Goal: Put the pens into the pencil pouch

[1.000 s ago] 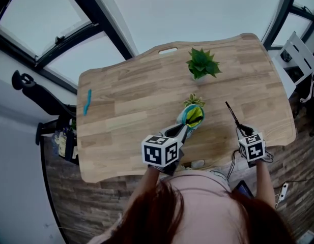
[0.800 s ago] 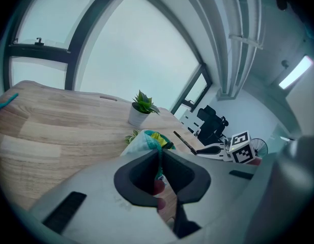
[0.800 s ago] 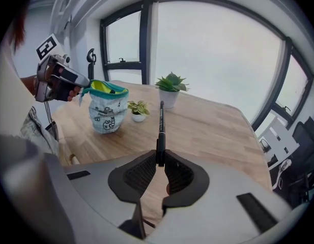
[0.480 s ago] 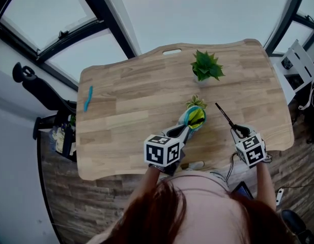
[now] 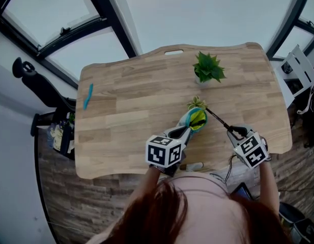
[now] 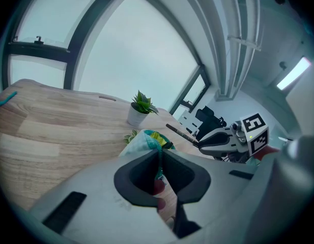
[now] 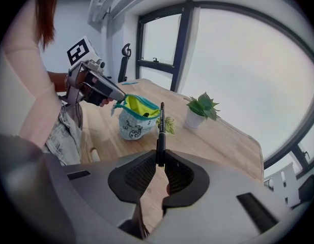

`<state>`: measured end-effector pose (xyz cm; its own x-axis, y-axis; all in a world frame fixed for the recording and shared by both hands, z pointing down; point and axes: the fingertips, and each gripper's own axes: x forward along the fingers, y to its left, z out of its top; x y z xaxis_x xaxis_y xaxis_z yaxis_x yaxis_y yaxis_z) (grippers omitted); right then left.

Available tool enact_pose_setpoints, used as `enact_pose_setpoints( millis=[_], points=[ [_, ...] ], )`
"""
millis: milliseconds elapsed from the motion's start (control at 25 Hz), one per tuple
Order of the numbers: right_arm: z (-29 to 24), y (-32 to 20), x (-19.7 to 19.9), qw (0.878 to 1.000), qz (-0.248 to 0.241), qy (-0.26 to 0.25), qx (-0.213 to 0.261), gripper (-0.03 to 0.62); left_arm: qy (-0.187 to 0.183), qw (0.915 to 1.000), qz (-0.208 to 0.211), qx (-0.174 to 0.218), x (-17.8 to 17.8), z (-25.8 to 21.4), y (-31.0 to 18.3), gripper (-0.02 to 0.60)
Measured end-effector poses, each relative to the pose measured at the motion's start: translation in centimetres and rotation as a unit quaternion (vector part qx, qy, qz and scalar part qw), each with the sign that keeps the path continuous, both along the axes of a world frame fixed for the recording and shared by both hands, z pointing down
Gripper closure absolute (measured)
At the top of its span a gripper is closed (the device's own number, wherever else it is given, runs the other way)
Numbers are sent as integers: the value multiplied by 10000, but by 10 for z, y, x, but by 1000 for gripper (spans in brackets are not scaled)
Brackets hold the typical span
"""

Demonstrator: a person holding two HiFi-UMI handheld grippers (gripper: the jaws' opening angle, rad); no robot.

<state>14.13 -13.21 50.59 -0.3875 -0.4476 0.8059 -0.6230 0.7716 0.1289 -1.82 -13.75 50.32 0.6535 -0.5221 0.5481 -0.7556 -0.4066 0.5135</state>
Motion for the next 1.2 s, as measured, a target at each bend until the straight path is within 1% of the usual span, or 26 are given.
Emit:
enact_pose_setpoints(
  millis=[320, 600, 760, 920, 1200],
  points=[
    [-3, 4, -17, 9950, -874, 464, -158, 546, -16, 10000, 31, 28, 1, 1, 0, 561],
    [-11, 4, -26, 9833, -1559, 905, -253, 546, -2, 10000, 57, 34, 2, 0, -1, 561],
    [-15, 6, -31, 9740, -1926, 1145, -327, 546, 3, 10000, 63, 36, 2, 0, 0, 561],
    [-13, 6, -36, 9608, -2326, 1416, -512, 546, -9, 9999, 92, 46, 3, -1, 1, 561],
    [-9, -3, -54, 9419, -2803, 1753, -586, 546, -46, 9998, 182, 75, 6, -1, 4, 561]
  ],
)
